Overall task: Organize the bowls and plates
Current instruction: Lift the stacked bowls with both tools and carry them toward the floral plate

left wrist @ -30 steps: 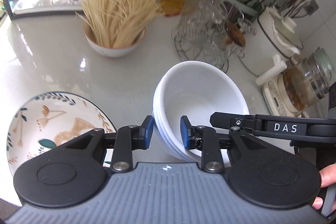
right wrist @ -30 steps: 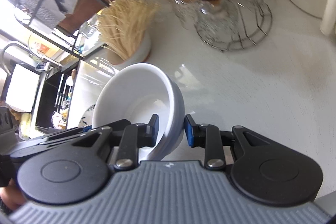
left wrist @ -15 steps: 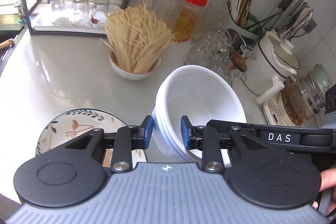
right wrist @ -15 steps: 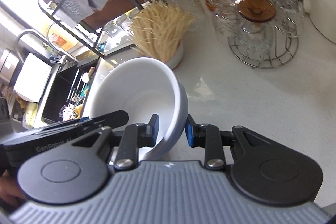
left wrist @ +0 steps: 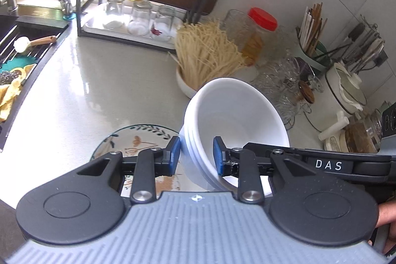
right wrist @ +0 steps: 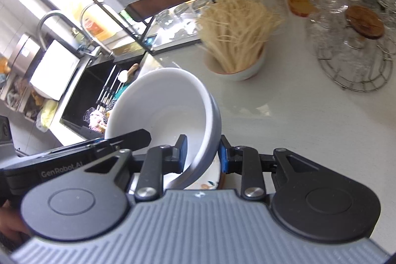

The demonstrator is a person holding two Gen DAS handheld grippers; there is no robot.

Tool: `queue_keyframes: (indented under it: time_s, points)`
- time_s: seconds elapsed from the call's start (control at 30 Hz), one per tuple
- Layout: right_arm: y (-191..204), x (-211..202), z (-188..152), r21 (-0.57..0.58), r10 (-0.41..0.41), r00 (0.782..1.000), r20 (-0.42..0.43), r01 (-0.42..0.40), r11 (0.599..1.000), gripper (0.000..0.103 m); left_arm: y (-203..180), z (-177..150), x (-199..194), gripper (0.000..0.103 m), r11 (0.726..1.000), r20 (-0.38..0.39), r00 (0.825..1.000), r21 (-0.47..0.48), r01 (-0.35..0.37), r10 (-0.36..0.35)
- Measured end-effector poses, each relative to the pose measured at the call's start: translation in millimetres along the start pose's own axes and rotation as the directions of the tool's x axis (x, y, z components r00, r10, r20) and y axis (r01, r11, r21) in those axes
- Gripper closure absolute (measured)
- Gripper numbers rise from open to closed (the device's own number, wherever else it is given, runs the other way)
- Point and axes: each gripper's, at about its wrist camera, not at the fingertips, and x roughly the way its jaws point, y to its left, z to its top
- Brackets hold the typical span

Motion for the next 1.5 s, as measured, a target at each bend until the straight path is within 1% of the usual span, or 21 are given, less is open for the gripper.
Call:
queue_keyframes:
  time_s: [0.17, 0.4, 0.67, 0.8, 1.23, 1.5]
  points:
    - [14.4, 13.9, -2.3, -0.019, 0.012, 1.000, -0.022, -0.013, 1.000, 0.074, 21.7, -4.0, -1.6, 0.071, 0.999, -0.018, 1.000, -0.021, -0.026, 0.025]
    - [29.7, 39.6, -8.1, -0.043, 0.018, 0.996, -0.087, -0.022, 0.999, 0.074, 50.1, -14.5, 4.0, 0.071, 0.995, -0.063, 0.996, -0.076, -0.066, 0.061]
    - [39.6, 65.9, -18.4, -0.090, -0.016, 0.988, -0.152, 0.002, 0.996, 0.074, 68.3, -26.1, 17.0, 0.071, 0.991, -0.111, 0.990, -0.092, -0.095, 0.085]
    - [39.0, 72.9, -22.1, -0.085, -0.025, 0.986, -0.167, 0.011, 0.996, 0.074, 73.1, -28.8, 23.2, 0.071, 0.991, -0.129, 0.989, -0.099, -0.092, 0.079]
    - [33.8, 85.0, -28.6, -0.079, -0.057, 0.979, -0.194, 0.042, 0.996, 0.074, 75.9, -31.5, 41.0, 0.071, 0.994, -0.161, 0.983, -0.053, -0.095, 0.085]
    - [33.0, 89.6, -29.7, -0.061, -0.074, 0.980, -0.183, 0.064, 0.996, 0.074, 81.4, -32.2, 47.4, 0.071, 0.997, -0.170, 0.983, -0.039, -0.073, 0.065]
